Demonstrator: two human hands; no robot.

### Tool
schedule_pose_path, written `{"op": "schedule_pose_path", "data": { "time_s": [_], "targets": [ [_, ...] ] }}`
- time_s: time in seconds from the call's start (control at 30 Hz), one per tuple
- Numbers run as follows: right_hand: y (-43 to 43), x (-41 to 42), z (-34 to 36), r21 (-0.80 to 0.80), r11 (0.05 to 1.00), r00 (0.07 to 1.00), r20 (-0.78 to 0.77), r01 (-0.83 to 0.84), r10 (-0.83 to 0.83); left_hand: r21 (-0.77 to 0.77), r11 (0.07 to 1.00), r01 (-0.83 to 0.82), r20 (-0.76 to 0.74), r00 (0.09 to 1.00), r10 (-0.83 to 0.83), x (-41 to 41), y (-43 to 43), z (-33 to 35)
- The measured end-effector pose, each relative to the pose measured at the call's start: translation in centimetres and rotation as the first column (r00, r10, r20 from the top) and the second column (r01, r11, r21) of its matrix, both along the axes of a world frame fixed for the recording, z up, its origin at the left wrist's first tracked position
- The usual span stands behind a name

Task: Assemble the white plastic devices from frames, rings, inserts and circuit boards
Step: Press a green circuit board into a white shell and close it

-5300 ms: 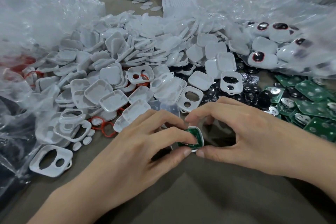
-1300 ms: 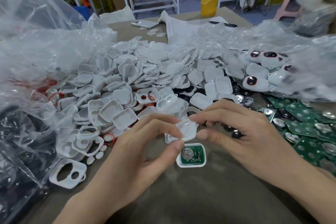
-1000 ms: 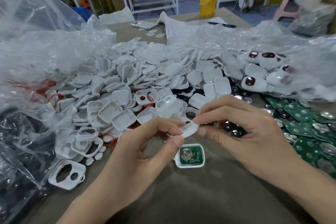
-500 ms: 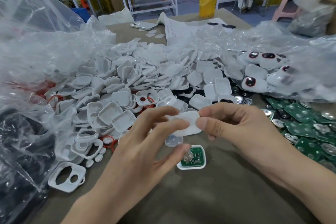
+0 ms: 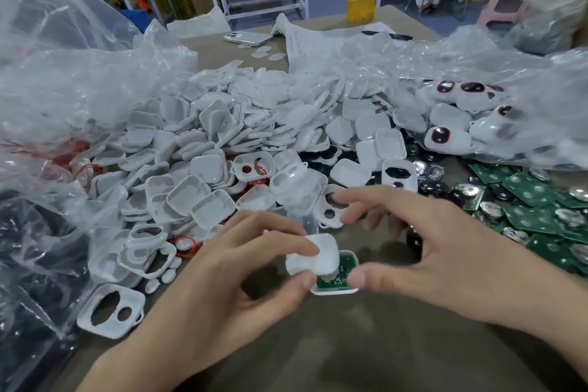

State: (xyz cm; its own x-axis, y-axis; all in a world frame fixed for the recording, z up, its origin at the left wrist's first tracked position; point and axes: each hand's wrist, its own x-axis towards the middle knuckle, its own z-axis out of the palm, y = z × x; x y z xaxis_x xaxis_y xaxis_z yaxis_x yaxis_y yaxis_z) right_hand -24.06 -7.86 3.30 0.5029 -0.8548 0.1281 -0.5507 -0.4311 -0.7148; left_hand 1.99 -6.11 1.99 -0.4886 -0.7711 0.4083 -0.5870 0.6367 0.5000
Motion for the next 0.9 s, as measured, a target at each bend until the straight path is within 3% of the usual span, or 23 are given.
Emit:
{"op": "schedule_pose_path", "data": {
  "time_s": [0.07,0.2,0.9],
  "targets": [
    [0.09,-0.02,-0.25,-0.009,0.998,0.987,-0.148,-0.062,0.060,0.035,0.999,0.025,0.026,0.999,-0.025,-0.14,-0.02,-0.11],
    [-0.04,0.07,-0.50,-0.032,0.992,0.962,-0.249,-0.121,0.110,0.053,0.998,0.039,0.054,0.998,-0.042,-0.31,-0.02,-0.37],
    [-0.38,0.59,-0.74,-0.110,0.978,0.951,-0.273,-0.179,0.144,0.119,0.991,0.054,0.146,0.987,-0.071,-1.02,-0.20,-0.37]
  ]
}}
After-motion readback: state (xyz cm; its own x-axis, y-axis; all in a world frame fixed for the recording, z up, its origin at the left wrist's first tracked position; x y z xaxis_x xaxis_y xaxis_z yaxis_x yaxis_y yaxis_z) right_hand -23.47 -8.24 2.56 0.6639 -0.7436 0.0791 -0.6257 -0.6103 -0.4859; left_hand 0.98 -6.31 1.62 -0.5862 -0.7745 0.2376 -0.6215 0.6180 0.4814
